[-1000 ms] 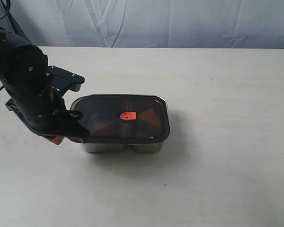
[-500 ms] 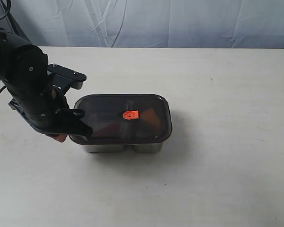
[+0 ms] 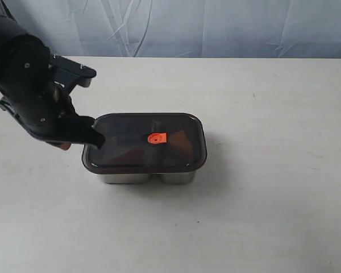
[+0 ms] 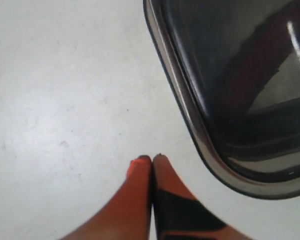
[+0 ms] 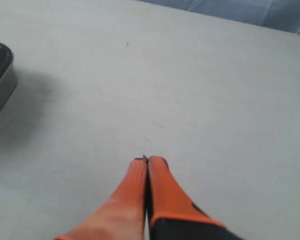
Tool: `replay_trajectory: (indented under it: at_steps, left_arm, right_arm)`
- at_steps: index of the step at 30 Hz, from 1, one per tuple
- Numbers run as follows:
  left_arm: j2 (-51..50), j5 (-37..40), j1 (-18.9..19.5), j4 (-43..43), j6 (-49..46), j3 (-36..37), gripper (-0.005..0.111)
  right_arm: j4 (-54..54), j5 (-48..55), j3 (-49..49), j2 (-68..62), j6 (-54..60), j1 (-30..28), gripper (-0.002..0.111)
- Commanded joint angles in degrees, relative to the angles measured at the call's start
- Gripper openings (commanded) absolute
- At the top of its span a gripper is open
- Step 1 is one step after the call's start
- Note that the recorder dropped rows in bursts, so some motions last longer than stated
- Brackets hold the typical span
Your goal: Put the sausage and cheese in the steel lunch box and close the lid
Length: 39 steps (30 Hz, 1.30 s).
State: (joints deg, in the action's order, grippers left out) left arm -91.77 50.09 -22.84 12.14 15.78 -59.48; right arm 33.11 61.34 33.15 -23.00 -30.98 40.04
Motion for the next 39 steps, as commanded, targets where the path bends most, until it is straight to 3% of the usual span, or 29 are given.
replay_trajectory:
  at_steps: [1, 9, 16, 23, 29, 39]
  left_arm:
    - [4.43, -4.58, -0.1, -2.53, 0.58, -0.86, 0.0]
    - [5.14, -7.13, -0.1, -6.97, -3.0, -0.86, 0.0]
    - [5.14, -2.85, -0.1, -11.61, -10.7, -0.86, 0.0]
    - [5.14, -1.1, -0.1, -11.47, -10.87, -0.86, 0.0]
    - [5.14, 10.41, -0.1, -13.03, -16.12, -0.46, 0.0]
    - [1.37, 12.95, -0.1, -19.58, -22.43, -0.49, 0.0]
  right_arm:
    - [-6.93, -0.48, -0.24, -7.13, 3.15, 0.1, -0.001]
    - [-12.52, -6.64, 7.21, -26.59, 8.89, 0.0, -0.001]
    - [-21.65, -8.09, 19.22, -45.57, 22.01, 0.0, -0.001]
    - [-23.63, -9.17, 29.12, -60.22, 23.98, 0.0, -0.001]
    - [-24.37, -9.29, 30.06, -64.86, 27.56, 0.0, -0.001]
    - [-22.55, -12.68, 30.08, -65.02, 27.56, 0.0, -0.001]
